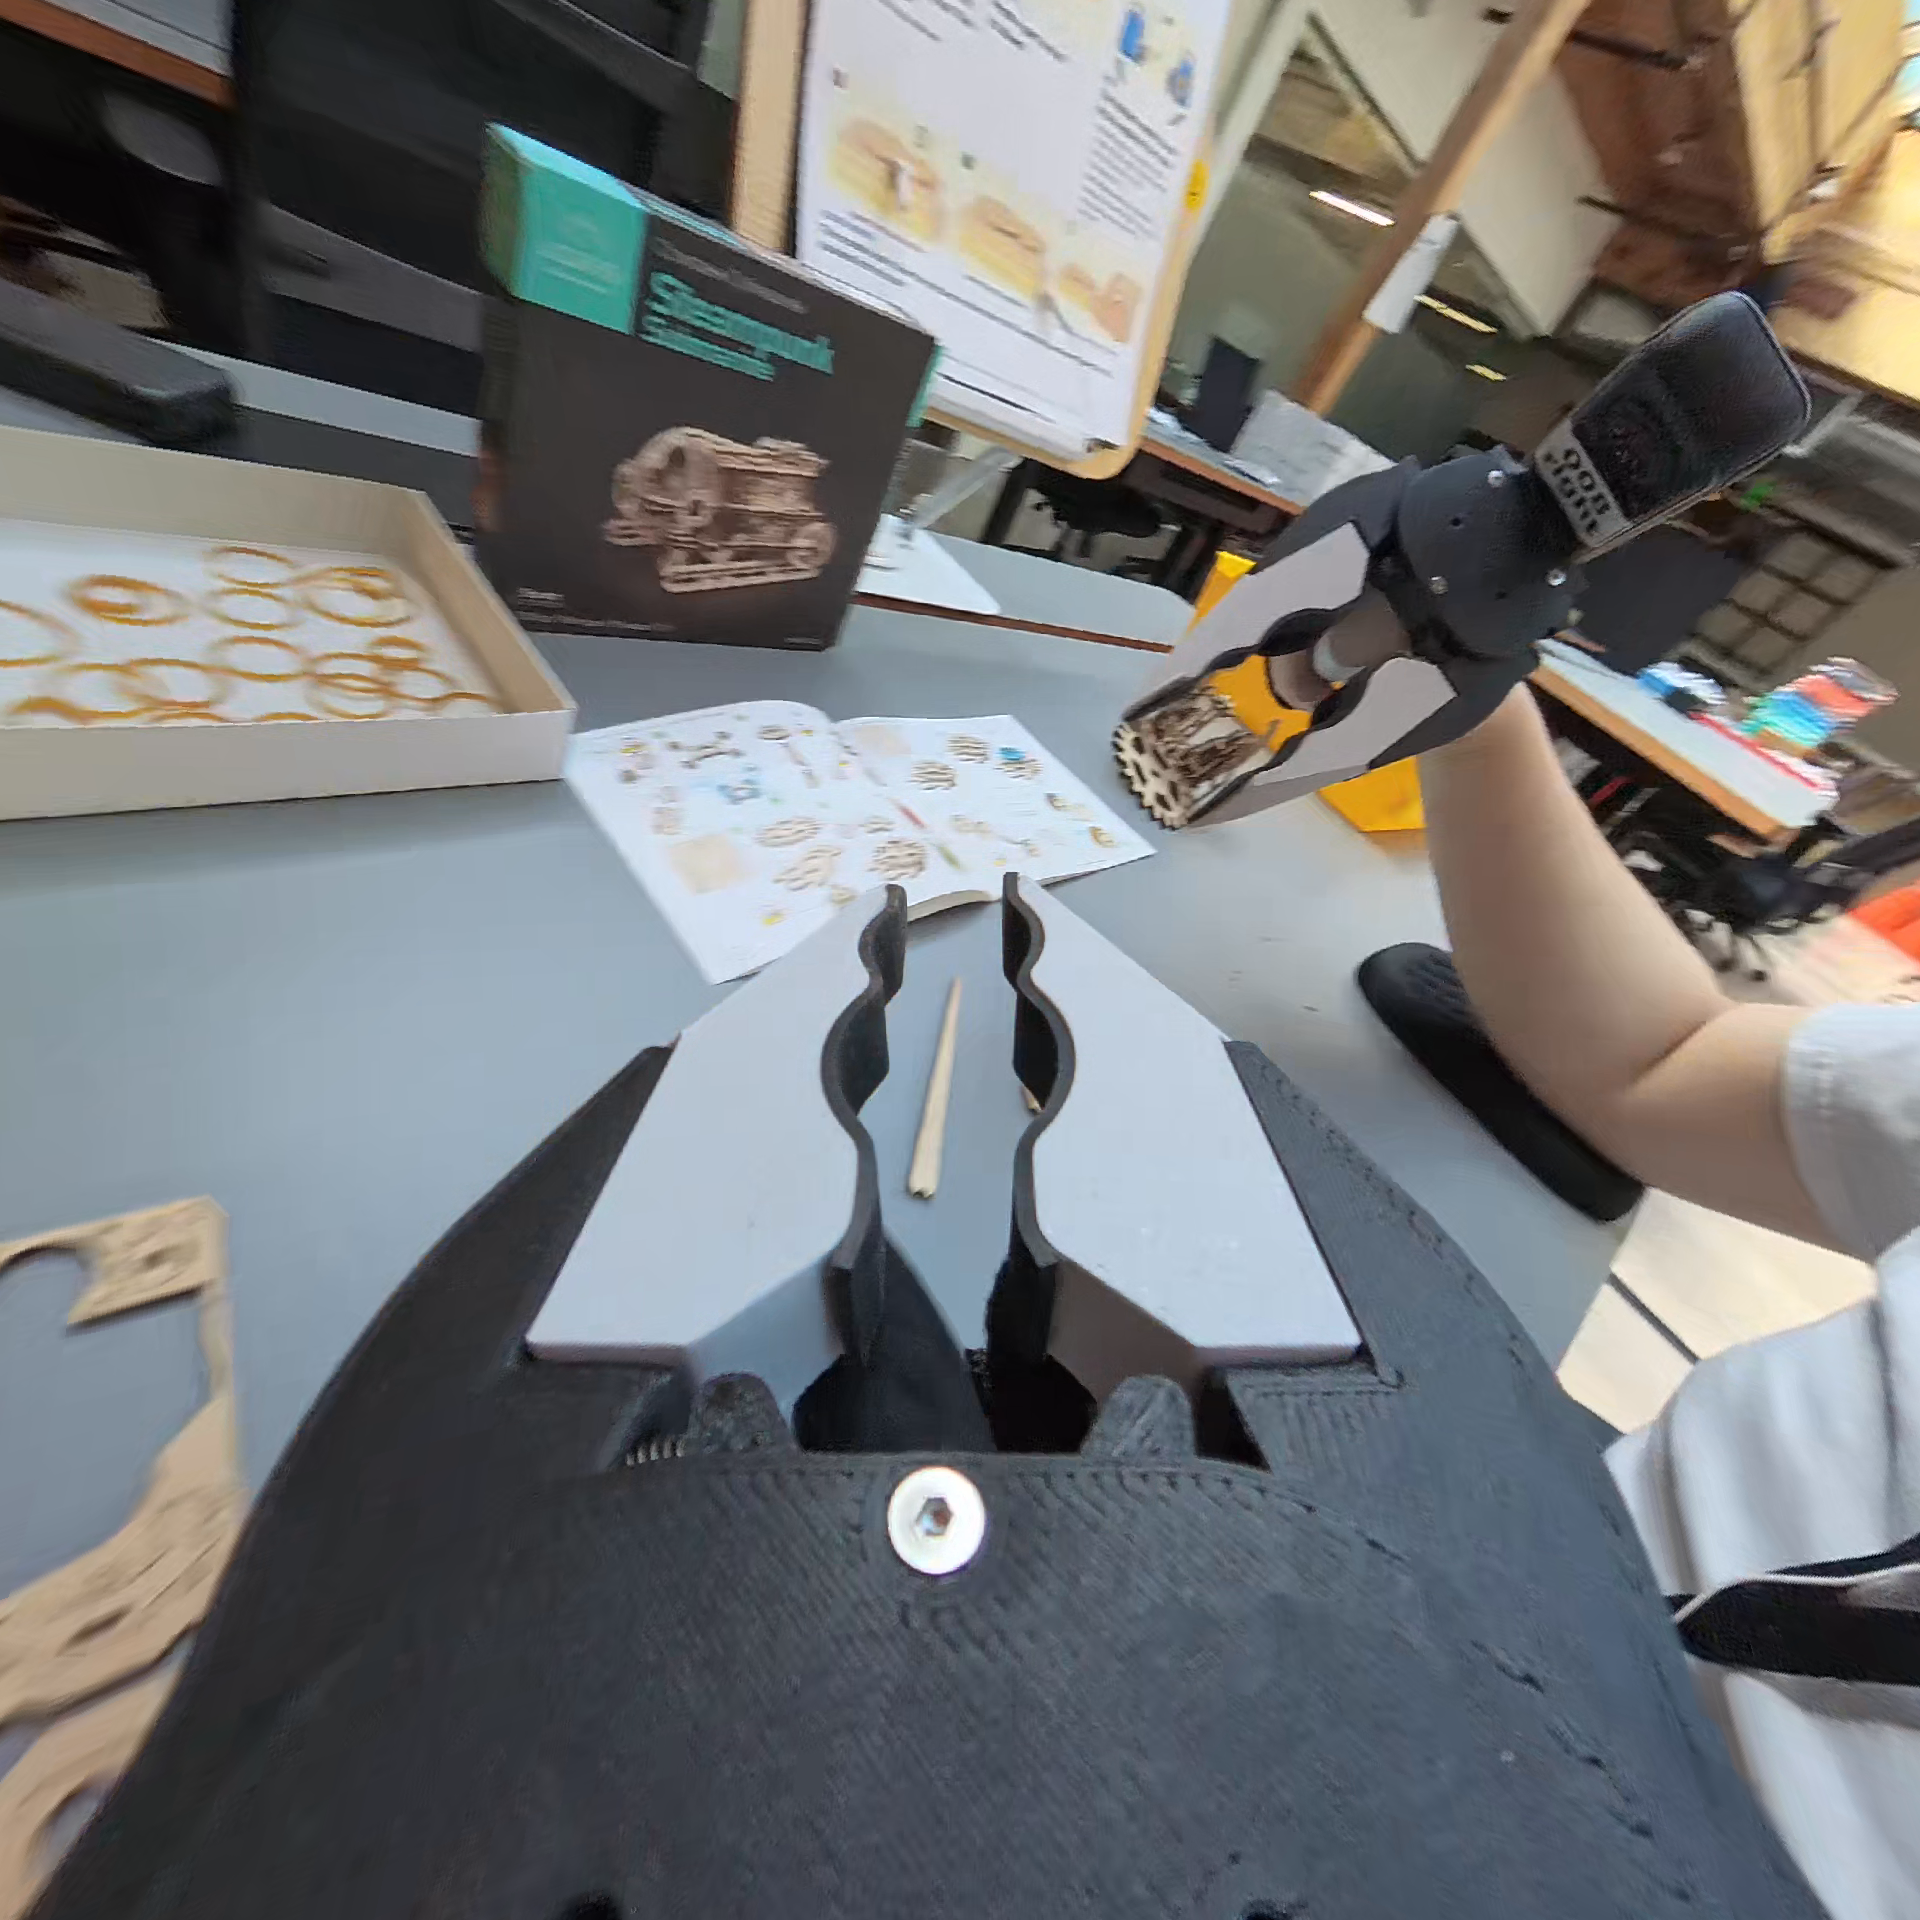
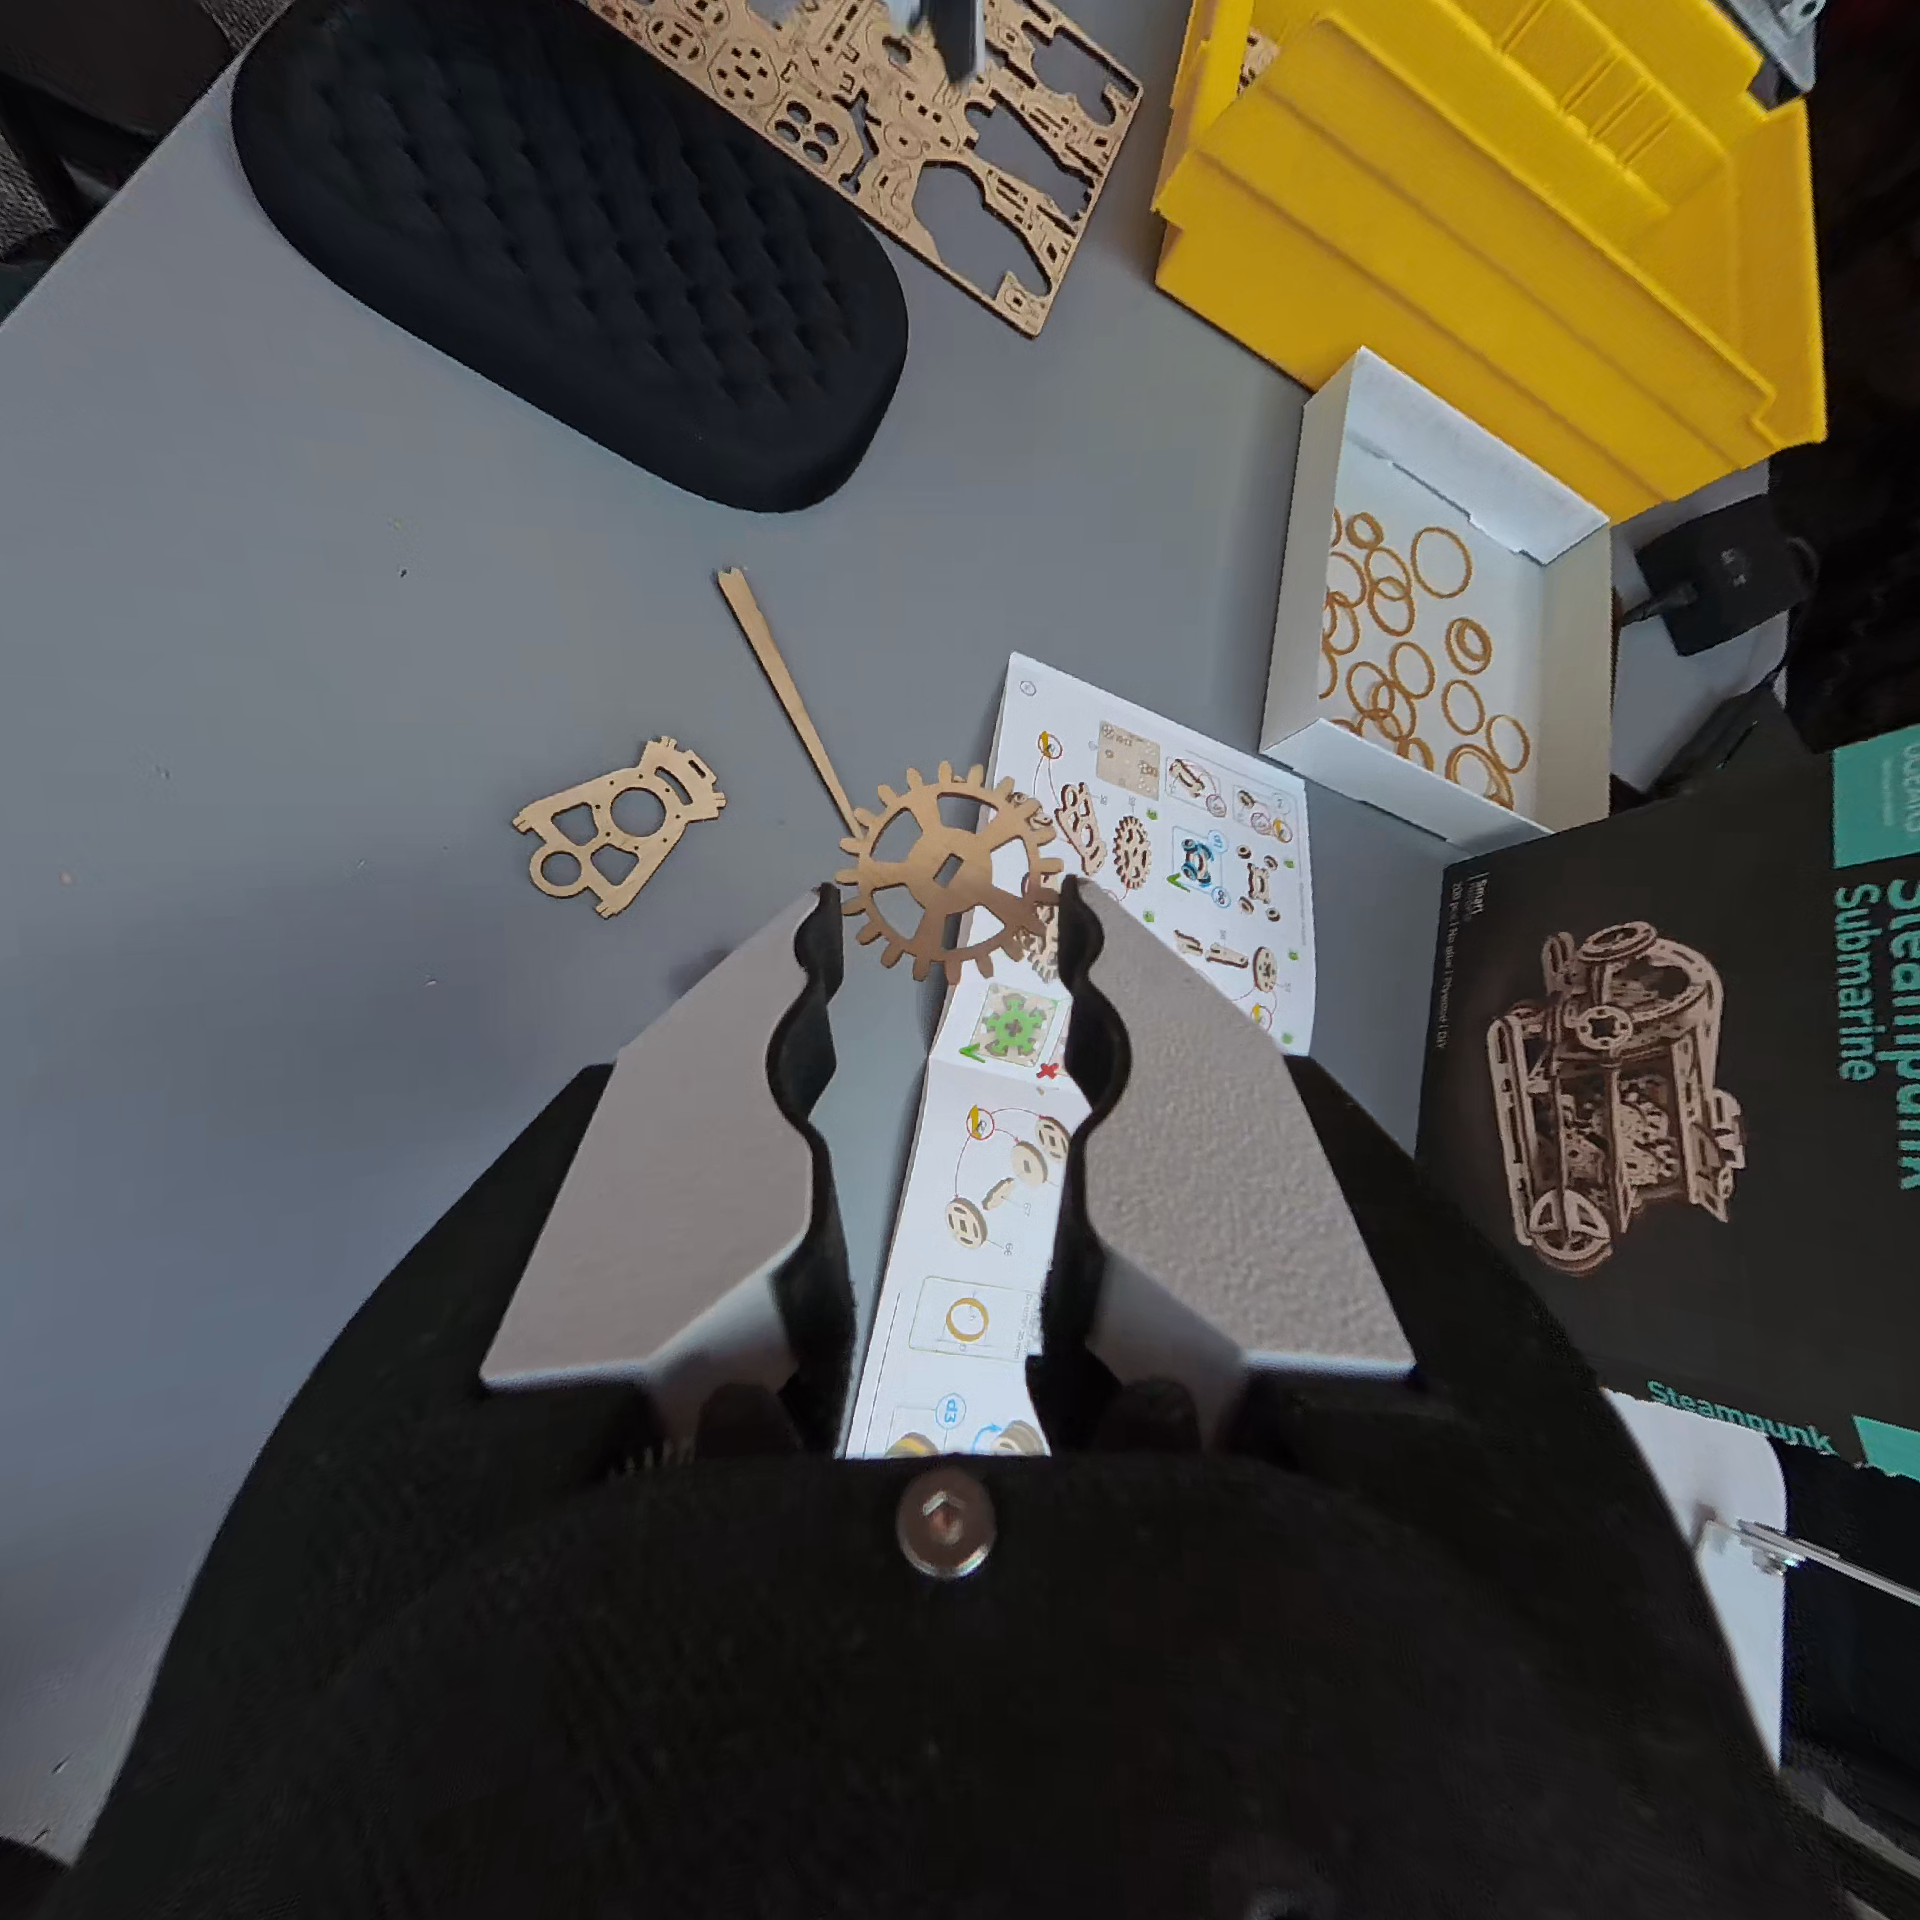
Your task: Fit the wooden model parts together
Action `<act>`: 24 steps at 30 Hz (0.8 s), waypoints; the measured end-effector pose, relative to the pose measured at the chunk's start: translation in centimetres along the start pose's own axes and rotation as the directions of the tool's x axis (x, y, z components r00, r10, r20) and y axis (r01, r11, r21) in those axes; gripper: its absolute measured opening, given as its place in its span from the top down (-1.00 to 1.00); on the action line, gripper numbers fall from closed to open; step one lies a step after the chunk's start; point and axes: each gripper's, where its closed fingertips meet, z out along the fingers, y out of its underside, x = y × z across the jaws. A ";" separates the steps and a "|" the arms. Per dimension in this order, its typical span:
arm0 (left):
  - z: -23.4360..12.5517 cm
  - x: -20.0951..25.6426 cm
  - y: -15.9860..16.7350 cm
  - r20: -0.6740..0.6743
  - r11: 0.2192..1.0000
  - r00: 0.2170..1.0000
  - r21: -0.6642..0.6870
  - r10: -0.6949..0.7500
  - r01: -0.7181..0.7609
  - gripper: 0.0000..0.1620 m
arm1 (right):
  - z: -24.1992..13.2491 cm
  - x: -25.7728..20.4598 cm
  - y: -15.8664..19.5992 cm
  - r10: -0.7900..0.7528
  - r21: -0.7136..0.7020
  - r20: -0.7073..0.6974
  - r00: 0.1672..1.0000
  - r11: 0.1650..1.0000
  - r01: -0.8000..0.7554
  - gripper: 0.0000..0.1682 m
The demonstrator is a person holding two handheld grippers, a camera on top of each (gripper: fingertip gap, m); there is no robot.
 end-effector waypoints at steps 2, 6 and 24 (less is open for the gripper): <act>3.3 2.1 0.2 -0.113 0.998 0.992 -0.002 -0.060 0.060 0.80 | -0.3 0.3 -1.1 -0.034 0.017 -0.048 0.998 0.999 0.035 0.51; 7.6 5.2 0.2 -0.248 0.989 0.959 0.008 -0.141 0.147 0.80 | -0.7 1.8 -3.9 -0.048 0.129 -0.192 0.980 0.989 0.074 0.51; 6.7 5.3 2.5 -0.320 0.806 0.939 -0.518 0.127 -0.286 1.00 | -1.3 1.4 -6.2 0.183 0.314 0.031 0.983 0.931 -0.184 0.50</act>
